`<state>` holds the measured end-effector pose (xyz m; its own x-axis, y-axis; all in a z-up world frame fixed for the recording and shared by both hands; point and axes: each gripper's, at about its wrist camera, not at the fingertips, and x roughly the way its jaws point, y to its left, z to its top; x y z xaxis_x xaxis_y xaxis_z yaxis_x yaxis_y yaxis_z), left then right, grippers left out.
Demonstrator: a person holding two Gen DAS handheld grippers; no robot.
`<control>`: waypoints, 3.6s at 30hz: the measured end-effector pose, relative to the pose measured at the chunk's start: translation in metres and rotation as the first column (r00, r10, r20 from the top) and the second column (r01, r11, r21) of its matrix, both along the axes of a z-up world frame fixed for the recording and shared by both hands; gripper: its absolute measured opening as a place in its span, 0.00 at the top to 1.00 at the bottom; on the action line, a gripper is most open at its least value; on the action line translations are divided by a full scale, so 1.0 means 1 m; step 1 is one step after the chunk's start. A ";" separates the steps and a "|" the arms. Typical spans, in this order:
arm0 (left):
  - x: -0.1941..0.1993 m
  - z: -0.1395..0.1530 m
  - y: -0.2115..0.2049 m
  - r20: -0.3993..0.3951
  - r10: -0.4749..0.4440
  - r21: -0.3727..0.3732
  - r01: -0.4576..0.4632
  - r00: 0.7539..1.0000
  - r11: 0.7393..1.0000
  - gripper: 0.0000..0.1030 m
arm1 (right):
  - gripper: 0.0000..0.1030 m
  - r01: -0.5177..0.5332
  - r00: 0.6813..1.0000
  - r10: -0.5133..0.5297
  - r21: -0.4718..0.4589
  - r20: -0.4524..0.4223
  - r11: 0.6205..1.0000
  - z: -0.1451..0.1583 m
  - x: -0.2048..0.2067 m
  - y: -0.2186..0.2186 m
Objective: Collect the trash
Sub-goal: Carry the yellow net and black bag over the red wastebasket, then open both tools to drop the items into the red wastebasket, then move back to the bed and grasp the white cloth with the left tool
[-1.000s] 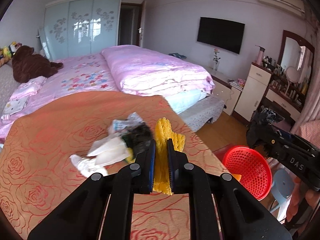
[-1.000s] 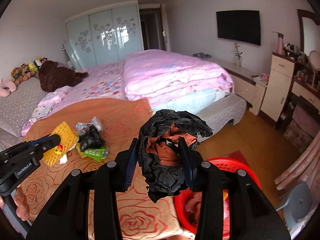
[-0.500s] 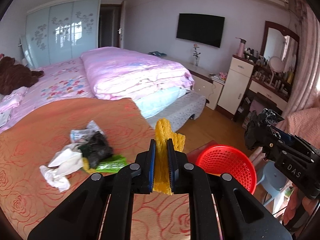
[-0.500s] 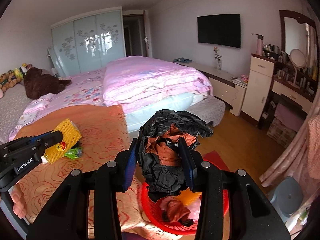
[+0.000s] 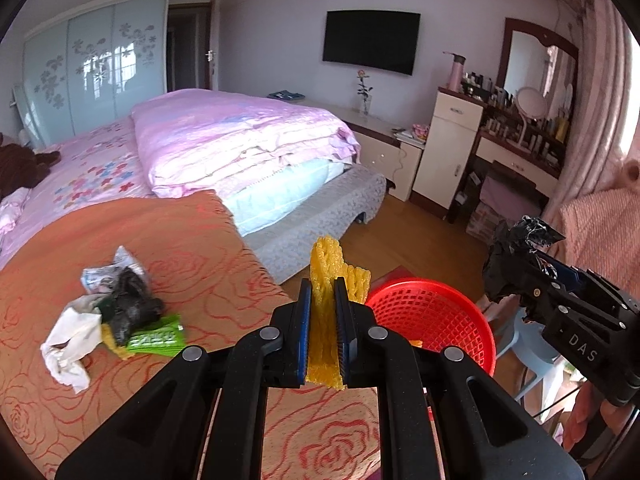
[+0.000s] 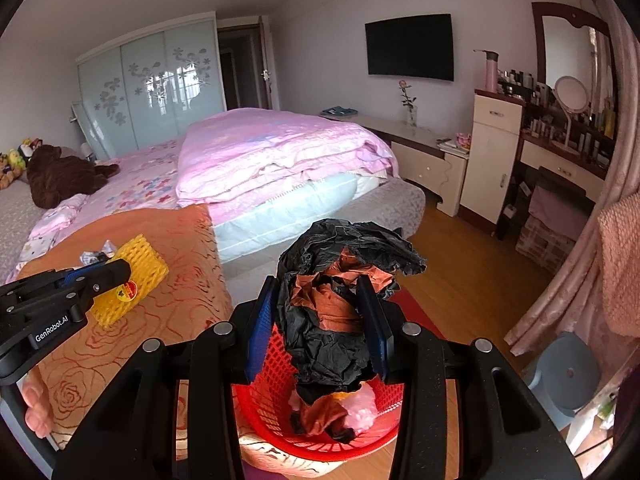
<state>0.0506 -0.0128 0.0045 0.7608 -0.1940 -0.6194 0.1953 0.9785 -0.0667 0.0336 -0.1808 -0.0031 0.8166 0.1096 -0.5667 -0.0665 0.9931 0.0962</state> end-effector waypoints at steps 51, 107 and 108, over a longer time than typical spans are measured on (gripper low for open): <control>0.045 -0.065 -0.045 -0.185 -0.089 -0.022 0.087 0.979 0.996 0.48 | 0.36 0.059 0.975 -0.040 0.081 -0.216 0.995 -0.079 0.038 -0.040; -0.013 -0.065 0.221 -0.201 0.422 -0.039 -0.438 0.884 0.898 0.38 | 0.36 -0.099 0.992 0.101 0.019 -0.079 0.995 -0.042 -0.001 0.034; -0.012 -0.065 0.221 -0.199 0.427 -0.036 -0.442 0.882 0.896 0.38 | 0.36 -0.099 0.992 0.100 0.022 -0.082 0.995 -0.042 -0.001 0.034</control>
